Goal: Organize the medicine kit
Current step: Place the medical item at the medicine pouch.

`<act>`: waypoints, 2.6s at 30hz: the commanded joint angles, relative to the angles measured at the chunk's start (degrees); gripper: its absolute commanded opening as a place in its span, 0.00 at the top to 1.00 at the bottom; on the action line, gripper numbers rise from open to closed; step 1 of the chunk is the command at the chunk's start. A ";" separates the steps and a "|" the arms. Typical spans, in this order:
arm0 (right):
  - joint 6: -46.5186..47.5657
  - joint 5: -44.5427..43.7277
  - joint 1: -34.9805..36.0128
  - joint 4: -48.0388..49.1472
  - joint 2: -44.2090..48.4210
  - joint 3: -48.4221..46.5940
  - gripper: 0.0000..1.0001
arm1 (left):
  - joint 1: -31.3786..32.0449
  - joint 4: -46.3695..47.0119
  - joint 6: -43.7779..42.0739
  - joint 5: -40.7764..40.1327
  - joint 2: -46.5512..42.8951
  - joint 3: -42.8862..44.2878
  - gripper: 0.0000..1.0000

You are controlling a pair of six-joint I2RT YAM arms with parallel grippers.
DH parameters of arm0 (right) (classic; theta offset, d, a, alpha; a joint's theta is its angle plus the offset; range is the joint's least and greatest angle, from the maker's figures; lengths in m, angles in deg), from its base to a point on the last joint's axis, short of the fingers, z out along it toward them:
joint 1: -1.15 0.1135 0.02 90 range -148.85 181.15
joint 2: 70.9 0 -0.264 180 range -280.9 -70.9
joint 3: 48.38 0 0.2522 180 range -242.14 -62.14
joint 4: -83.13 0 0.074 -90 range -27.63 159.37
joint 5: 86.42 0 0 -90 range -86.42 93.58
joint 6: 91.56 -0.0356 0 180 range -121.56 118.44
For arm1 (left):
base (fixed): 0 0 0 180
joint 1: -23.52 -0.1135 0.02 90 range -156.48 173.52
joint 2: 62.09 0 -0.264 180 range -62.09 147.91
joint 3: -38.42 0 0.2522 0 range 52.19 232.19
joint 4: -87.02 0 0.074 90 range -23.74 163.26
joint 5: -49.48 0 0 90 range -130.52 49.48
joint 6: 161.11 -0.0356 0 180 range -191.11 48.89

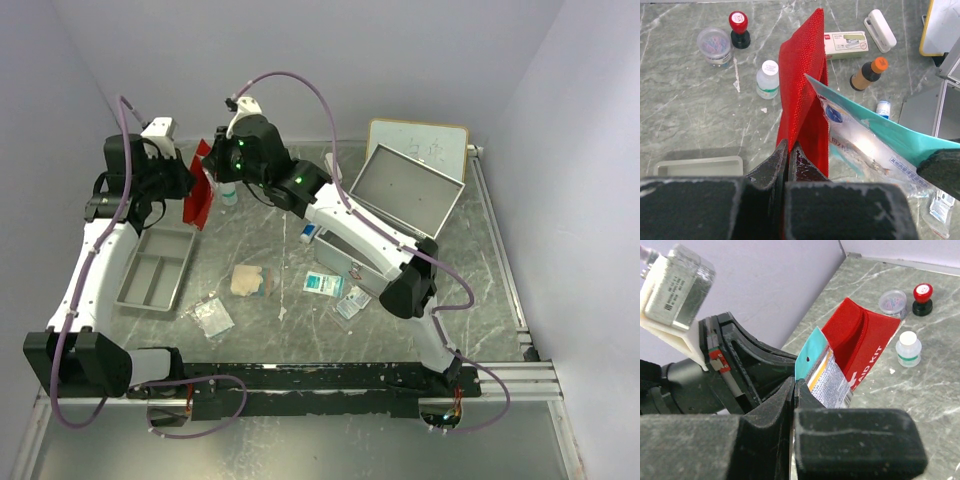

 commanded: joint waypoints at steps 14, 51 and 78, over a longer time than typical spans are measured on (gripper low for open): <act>-2.32 -1.78 -0.14 3.69 -1.11 -0.85 1.00 | 1.66 4.16 2.41 -0.31 1.14 0.82 0.93; -0.53 -9.43 0.59 4.34 1.51 7.20 0.65 | 1.88 -0.45 1.02 0.72 -3.50 0.46 0.93; -8.76 -2.30 3.07 -5.46 -3.20 -0.47 0.68 | 2.48 2.34 0.27 -3.09 -1.33 0.52 0.93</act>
